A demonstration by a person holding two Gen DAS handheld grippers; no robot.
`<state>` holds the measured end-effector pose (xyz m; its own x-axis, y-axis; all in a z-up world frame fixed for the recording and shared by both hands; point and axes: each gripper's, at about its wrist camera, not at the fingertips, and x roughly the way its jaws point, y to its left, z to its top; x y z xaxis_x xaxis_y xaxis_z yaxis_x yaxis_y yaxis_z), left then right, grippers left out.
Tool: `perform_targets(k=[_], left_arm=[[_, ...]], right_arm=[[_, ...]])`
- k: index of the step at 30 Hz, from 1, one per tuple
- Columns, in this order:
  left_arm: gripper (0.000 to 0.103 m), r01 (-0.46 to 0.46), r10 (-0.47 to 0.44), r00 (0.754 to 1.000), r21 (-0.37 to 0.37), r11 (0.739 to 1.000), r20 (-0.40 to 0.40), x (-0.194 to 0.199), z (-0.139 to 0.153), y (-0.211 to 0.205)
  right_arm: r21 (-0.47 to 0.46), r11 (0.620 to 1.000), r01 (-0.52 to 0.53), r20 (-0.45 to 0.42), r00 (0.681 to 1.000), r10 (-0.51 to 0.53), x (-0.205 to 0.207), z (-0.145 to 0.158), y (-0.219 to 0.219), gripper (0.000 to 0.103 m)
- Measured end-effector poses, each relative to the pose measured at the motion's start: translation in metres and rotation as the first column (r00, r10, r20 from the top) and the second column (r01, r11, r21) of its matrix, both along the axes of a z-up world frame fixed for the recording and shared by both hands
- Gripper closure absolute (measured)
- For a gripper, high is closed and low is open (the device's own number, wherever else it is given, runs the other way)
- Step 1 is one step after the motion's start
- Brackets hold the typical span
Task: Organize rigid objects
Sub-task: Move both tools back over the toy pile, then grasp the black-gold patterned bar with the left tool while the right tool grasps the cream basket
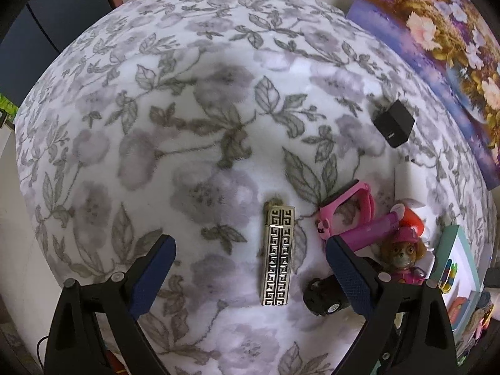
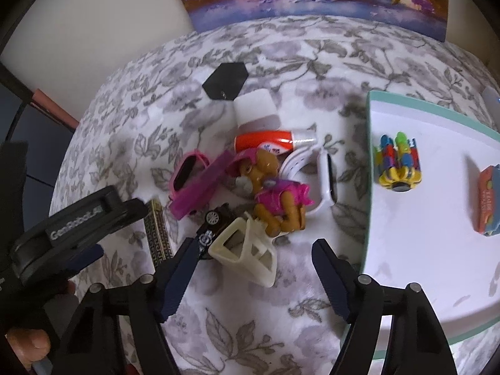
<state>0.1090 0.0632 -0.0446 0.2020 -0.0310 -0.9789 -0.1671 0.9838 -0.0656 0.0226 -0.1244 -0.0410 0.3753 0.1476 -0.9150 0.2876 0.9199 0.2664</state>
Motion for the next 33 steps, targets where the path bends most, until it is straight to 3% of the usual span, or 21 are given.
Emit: perform_targets(k=[9, 14, 16, 21, 24, 29, 33], left_arm=[[0.009, 0.03, -0.029, 0.999, 0.017, 0.999, -0.041, 0.006, -0.02, -0.019], [0.029, 0.038, -0.036, 0.996, 0.022, 0.999, -0.079, 0.006, -0.038, -0.027], [0.031, 0.046, -0.043, 0.995, 0.034, 0.998, -0.084, 0.008, -0.044, -0.03], [0.035, 0.061, -0.057, 0.996, 0.049, 0.997, -0.071, 0.009, -0.048, -0.037], [0.047, 0.076, -0.073, 0.996, 0.051, 0.996, -0.059, 0.01, -0.042, -0.036], [0.077, 0.101, -0.099, 0.994, 0.047, 0.994, -0.045, 0.01, -0.035, -0.046], [0.082, 0.109, -0.108, 0.993, 0.017, 0.994, -0.038, 0.01, -0.027, -0.048]], right_arm=[[-0.005, 1.0, -0.021, -0.034, 0.999, 0.021, 0.002, -0.012, 0.006, 0.045], [0.005, 1.0, -0.015, -0.06, 0.998, 0.016, 0.004, -0.024, 0.005, 0.056], [0.007, 1.0, -0.013, -0.069, 0.998, 0.013, 0.005, -0.029, 0.004, 0.062], [0.015, 1.0, 0.006, -0.073, 0.997, -0.005, 0.007, -0.034, 0.001, 0.064], [0.017, 1.0, 0.008, -0.071, 0.997, -0.007, 0.008, -0.035, 0.0, 0.064], [0.018, 1.0, 0.009, -0.071, 0.997, -0.007, 0.008, -0.035, 0.001, 0.064], [0.016, 1.0, 0.006, -0.07, 0.998, -0.005, 0.006, -0.033, 0.0, 0.066]])
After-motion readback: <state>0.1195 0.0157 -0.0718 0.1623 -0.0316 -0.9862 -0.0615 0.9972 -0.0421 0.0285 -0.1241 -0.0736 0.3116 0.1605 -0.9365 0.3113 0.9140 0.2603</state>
